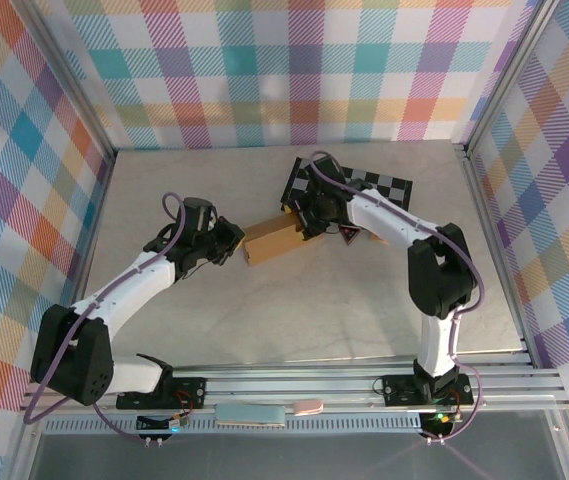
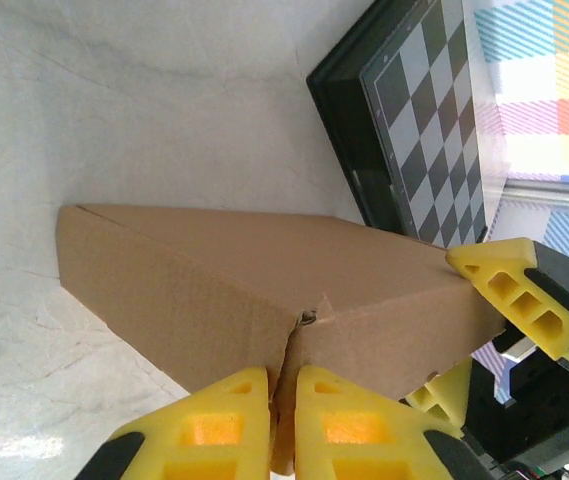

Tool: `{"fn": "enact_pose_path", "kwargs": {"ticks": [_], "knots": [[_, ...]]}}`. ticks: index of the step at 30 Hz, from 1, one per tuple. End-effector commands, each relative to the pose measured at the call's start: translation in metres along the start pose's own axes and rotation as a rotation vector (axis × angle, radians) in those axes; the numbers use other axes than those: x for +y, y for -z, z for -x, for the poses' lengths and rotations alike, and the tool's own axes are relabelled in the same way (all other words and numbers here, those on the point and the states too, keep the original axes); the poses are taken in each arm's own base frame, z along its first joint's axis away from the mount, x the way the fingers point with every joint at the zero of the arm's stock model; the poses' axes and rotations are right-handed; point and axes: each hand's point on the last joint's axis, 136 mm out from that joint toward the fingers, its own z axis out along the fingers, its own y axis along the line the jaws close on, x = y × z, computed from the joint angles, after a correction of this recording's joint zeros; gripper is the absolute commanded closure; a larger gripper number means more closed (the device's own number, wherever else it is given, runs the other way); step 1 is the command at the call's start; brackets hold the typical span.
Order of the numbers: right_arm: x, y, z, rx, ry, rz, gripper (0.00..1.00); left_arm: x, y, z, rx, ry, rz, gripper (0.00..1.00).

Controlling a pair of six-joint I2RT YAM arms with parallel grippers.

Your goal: Fold the paper box

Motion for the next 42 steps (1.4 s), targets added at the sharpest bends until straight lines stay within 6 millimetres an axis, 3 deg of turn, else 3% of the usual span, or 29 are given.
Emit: {"fn": "enact_pose_path", "kwargs": {"ticks": [1,3,6,10,13,17,25,30,34,36,39,42], "knots": [[-0.023,0.016,-0.010,0.018,0.008,-0.026,0.44,0.039,0.005,-0.013,0.055,0.020,0.158,0.89],[-0.037,0.021,-0.015,0.042,0.026,-0.016,0.45,0.034,0.010,-0.015,0.068,0.008,0.153,0.85],[-0.067,0.028,-0.021,0.068,0.056,-0.014,0.47,0.036,0.019,-0.024,0.103,0.011,0.167,0.63],[-0.103,0.025,-0.026,0.102,0.063,-0.013,0.48,0.044,0.038,-0.030,0.091,0.017,0.180,0.54],[-0.123,0.018,-0.024,0.102,0.030,-0.019,0.51,0.048,0.045,-0.031,0.078,0.027,0.182,0.53],[-0.126,0.014,-0.019,0.073,0.033,-0.004,0.51,0.047,0.048,-0.029,0.067,0.018,0.185,0.53],[-0.143,0.002,-0.019,0.102,0.022,-0.065,0.30,0.039,0.046,-0.021,0.040,0.008,0.172,0.54],[-0.173,0.015,-0.022,0.113,0.031,-0.234,0.21,0.037,0.045,-0.021,0.044,0.002,0.171,0.54],[-0.159,0.044,-0.013,0.041,0.101,-0.161,0.19,0.035,0.042,-0.023,0.068,-0.007,0.174,0.54],[-0.151,0.052,-0.006,0.021,0.130,-0.124,0.24,0.036,0.039,-0.024,0.079,-0.013,0.174,0.54],[-0.127,0.050,0.008,0.017,0.175,-0.001,0.30,0.035,0.033,-0.024,0.091,-0.021,0.172,0.54],[-0.117,0.042,0.022,0.041,0.198,0.031,0.32,0.032,0.023,-0.023,0.108,-0.034,0.172,0.54]]}}
